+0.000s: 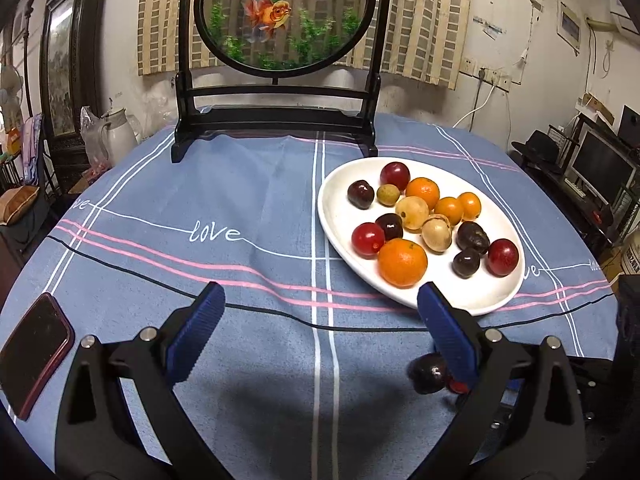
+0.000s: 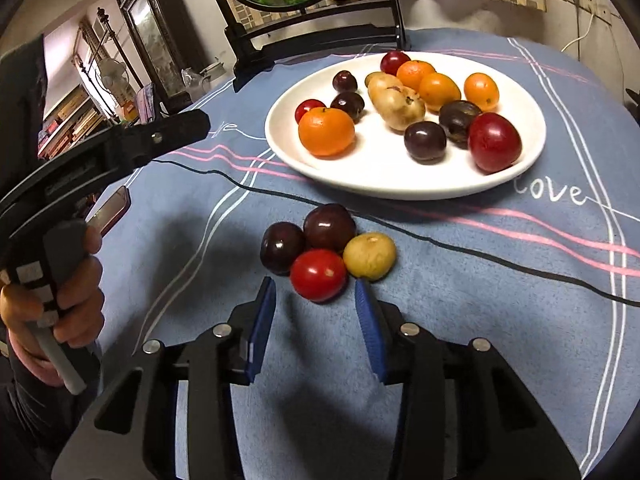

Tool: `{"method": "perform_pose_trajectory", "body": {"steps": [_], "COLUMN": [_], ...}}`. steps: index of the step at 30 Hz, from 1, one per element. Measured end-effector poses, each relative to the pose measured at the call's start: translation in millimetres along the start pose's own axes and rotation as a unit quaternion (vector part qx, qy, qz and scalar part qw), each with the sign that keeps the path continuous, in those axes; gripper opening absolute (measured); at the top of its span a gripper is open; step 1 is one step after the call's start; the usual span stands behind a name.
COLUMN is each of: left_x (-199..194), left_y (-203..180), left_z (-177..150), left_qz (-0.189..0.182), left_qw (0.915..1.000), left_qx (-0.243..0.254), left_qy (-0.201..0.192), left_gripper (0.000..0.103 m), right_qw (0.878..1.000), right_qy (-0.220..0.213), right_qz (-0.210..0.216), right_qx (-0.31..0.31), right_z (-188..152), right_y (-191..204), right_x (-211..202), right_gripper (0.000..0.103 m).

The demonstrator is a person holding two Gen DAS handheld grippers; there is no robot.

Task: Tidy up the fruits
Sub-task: 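Grasp a red tomato with the right tool while the left grasps a dark plum, then carry the tomato and plum over the white plate and release them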

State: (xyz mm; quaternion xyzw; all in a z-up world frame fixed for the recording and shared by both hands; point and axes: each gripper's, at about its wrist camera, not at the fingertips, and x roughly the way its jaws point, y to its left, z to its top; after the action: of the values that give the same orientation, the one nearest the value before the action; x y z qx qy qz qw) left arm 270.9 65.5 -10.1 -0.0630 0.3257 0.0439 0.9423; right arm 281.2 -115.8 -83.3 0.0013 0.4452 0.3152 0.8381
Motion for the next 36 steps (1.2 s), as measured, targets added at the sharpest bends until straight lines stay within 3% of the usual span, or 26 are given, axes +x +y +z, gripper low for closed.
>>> {"method": "perform_pose_trajectory", "body": {"steps": [4,6,9,13,16,19,22,24,29,34,36], "left_x": [-1,-2,-2,-2,2,2,6,13,29,32,34], "left_y": [1,2,1,0,-15,-39,-52,-56,-63,-69,-72], "left_z": [1,1,0,-1,-6,-19,-29,-34,-46,-52,-54], "left_qz": [0.002,-0.001,-0.001,-0.006,-0.053,-0.092,-0.137,-0.156,-0.144,-0.148,-0.149], "left_qw": [1.0000,1.0000,1.0000,1.0000,0.9964,0.9832,0.9698,0.9638,0.9610,0.9569,0.9550], "left_qx": [-0.002,-0.004,-0.001,0.007,0.059,0.152,0.189,0.197,0.213,0.229,0.235], "left_qy": [-0.002,-0.002,-0.001,0.004,0.030,0.043,0.071,0.089,0.102,0.099,0.103], "left_gripper": [0.099,0.099,0.099,0.099,0.099,0.097,0.076,0.058,0.046,0.045,0.039], "right_qw": [1.000,1.000,1.000,0.999,0.996,0.995,0.995,0.995,0.996,0.996,0.996], "right_qy": [-0.001,-0.001,0.001,-0.041,-0.078,-0.084,-0.083,-0.083,-0.078,-0.079,-0.080], "right_qz": [-0.006,-0.012,0.000,0.007,-0.031,-0.036,-0.032,-0.033,-0.031,-0.026,-0.025], "right_qx": [0.001,0.001,0.008,0.024,0.029,0.043,0.052,0.049,0.045,0.042,0.041], "right_z": [5,6,4,7,8,8,8,8,7,6,6], "right_y": [1,1,-3,-10,-18,-27,-31,-29,-26,-24,-22], "right_x": [6,7,1,-25,-42,-48,-49,-49,-47,-49,-50], "right_gripper": [0.037,0.029,0.028,0.028,0.028,0.028,0.028,0.028,0.028,0.028,0.028]}}
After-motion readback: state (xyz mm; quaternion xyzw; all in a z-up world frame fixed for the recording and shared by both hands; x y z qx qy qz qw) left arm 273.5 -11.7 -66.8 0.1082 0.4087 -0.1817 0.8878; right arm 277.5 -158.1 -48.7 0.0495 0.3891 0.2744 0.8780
